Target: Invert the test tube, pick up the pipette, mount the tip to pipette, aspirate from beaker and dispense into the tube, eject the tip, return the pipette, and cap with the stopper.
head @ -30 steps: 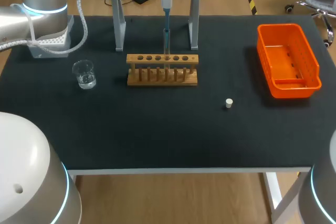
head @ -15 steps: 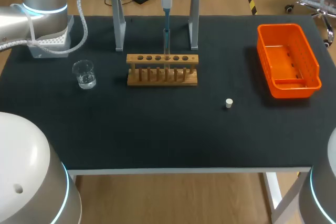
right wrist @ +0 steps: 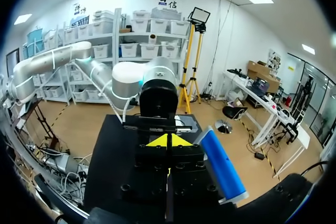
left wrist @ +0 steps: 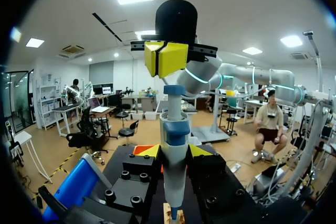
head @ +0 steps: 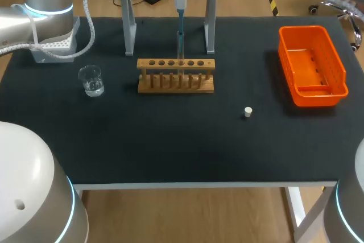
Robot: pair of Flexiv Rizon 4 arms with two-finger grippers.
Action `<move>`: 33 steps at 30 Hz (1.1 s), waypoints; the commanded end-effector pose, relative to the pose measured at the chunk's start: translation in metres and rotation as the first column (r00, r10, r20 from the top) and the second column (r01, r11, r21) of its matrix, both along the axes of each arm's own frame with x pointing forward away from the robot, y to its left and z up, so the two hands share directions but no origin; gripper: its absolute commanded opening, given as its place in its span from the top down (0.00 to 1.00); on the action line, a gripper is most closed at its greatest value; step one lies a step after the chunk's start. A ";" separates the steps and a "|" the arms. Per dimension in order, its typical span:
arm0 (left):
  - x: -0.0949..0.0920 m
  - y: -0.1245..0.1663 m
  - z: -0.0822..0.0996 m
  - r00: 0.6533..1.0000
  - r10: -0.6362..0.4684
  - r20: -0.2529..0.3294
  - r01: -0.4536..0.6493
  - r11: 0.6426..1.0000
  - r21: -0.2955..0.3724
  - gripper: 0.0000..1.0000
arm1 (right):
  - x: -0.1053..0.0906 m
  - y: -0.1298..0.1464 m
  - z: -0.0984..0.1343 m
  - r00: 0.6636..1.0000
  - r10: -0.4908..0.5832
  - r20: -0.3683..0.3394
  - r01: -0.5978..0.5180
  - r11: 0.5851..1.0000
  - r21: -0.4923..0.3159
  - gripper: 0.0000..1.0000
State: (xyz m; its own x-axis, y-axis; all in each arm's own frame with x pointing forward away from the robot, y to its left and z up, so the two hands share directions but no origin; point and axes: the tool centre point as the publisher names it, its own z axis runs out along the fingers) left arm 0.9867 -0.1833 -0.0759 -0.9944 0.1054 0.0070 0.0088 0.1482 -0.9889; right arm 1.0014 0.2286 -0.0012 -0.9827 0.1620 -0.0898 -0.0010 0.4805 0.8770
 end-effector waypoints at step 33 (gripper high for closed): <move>0.001 0.000 0.000 1.000 -0.003 -0.001 0.003 1.000 0.002 1.00 | -0.006 0.004 -0.028 0.999 0.027 -0.047 -0.029 0.999 -0.043 1.00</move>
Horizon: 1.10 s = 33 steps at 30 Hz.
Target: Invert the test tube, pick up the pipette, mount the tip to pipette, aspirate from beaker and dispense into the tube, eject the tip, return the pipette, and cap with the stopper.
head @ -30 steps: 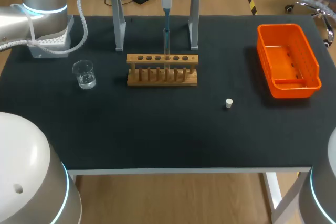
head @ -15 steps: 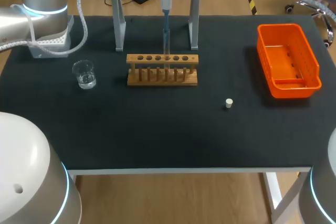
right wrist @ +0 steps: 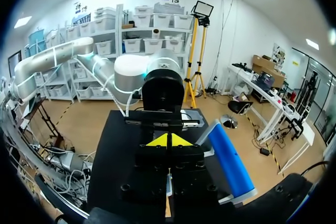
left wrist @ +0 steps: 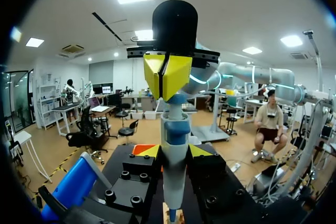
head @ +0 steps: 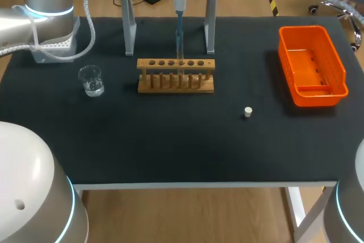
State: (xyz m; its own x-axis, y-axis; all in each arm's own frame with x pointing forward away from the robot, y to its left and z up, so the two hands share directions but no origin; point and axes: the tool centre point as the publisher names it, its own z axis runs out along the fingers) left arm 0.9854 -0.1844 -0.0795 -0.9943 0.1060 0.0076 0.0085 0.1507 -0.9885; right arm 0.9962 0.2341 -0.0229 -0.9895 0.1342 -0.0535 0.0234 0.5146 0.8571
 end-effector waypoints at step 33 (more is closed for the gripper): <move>0.003 0.001 0.004 1.000 -0.003 0.000 0.003 1.000 -0.001 1.00 | -0.003 -0.006 0.018 0.999 0.009 0.034 -0.010 0.999 0.032 1.00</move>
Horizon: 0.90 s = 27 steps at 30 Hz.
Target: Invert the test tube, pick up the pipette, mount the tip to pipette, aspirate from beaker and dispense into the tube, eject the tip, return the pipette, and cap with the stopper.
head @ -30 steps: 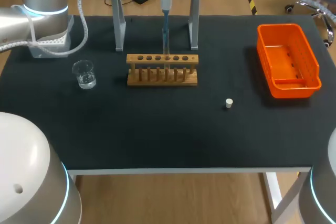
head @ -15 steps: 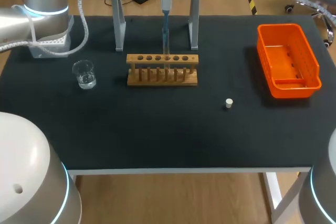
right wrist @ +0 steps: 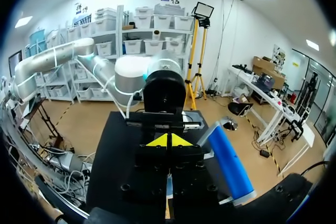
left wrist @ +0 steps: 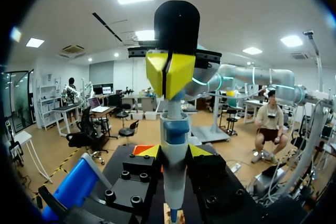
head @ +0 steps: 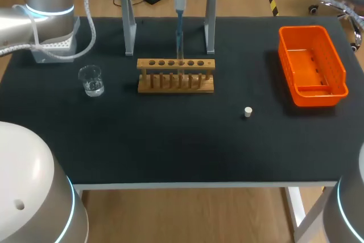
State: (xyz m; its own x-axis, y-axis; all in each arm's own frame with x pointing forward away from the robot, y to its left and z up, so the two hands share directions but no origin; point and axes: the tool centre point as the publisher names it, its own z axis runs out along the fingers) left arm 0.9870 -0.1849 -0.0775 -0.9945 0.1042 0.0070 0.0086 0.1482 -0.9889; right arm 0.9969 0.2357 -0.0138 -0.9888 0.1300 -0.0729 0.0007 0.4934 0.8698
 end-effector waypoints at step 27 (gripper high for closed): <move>0.001 0.002 0.002 1.000 -0.005 -0.001 0.005 1.000 0.002 1.00 | -0.025 -0.106 -0.080 0.980 0.127 0.150 -0.123 0.992 -0.039 0.00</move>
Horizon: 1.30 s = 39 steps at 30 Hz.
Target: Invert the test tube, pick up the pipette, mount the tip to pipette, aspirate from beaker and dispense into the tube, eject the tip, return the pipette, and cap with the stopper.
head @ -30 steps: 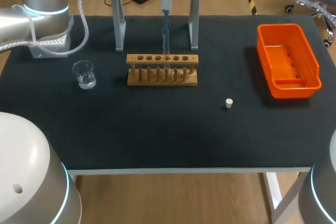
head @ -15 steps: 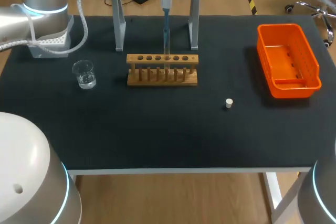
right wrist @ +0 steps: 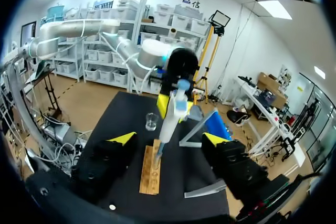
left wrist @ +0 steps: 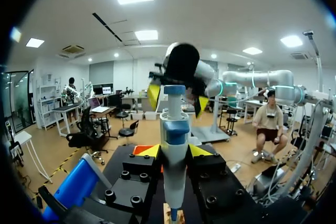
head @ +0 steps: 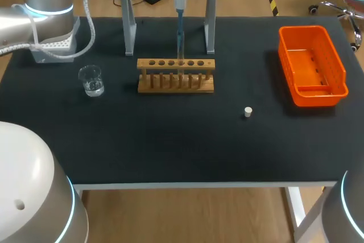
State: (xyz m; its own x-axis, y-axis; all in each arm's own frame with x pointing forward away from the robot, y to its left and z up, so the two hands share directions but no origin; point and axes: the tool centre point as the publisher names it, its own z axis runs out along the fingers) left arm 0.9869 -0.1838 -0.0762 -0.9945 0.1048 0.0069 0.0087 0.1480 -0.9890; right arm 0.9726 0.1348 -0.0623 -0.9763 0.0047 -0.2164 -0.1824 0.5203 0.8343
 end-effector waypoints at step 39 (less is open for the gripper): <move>0.001 0.001 0.001 1.000 -0.004 -0.001 0.004 1.000 0.002 1.00 | 0.005 0.066 -0.218 0.985 0.047 -0.163 -0.059 0.996 -0.069 0.00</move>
State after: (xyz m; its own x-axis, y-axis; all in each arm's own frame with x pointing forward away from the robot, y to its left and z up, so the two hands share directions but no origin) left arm 0.9869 -0.1839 -0.0762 -0.9945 0.1048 0.0069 0.0087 0.1480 -0.9890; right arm 0.9738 0.1950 -0.2750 -0.9967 -0.0554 -0.0587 -0.0799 0.5736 0.8152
